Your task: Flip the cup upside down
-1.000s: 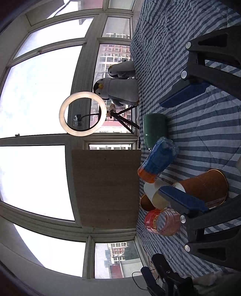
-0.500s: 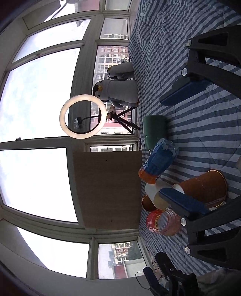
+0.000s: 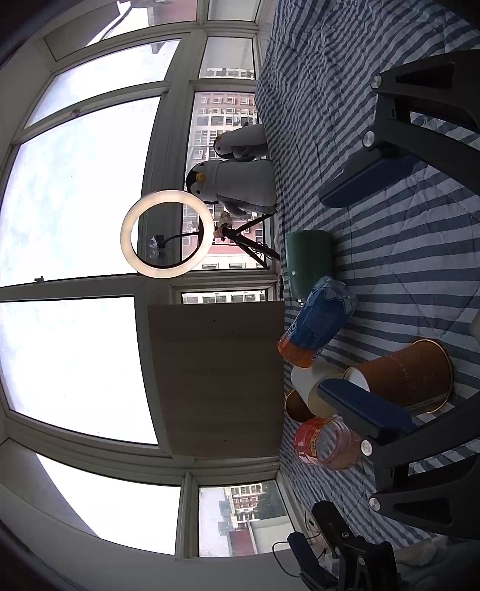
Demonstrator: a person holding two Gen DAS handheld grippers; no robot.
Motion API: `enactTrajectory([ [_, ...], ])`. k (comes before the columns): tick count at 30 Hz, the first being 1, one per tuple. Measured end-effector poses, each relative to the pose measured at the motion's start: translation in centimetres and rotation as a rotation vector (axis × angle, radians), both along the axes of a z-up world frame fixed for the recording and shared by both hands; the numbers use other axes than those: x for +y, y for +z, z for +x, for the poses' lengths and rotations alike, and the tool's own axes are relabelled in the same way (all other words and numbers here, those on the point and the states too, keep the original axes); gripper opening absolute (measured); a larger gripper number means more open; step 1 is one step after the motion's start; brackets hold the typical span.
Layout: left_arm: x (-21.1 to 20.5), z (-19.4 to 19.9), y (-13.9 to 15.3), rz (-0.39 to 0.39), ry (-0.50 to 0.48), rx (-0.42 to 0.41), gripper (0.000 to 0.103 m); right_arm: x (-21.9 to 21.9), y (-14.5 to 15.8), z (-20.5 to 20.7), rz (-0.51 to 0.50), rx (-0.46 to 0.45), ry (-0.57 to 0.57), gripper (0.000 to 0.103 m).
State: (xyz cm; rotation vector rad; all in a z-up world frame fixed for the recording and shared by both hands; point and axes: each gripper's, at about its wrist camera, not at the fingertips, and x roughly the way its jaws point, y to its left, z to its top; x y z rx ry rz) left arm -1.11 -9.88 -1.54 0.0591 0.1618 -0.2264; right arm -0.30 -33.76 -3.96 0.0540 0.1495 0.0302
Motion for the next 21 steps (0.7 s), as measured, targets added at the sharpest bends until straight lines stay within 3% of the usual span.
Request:
enactTrajectory([
  [21, -0.15, 0.06, -0.16, 0.007, -0.002, 0.002, 0.103, -0.25, -0.14, 0.28, 0.022, 0.007, 0.009, 0.092],
])
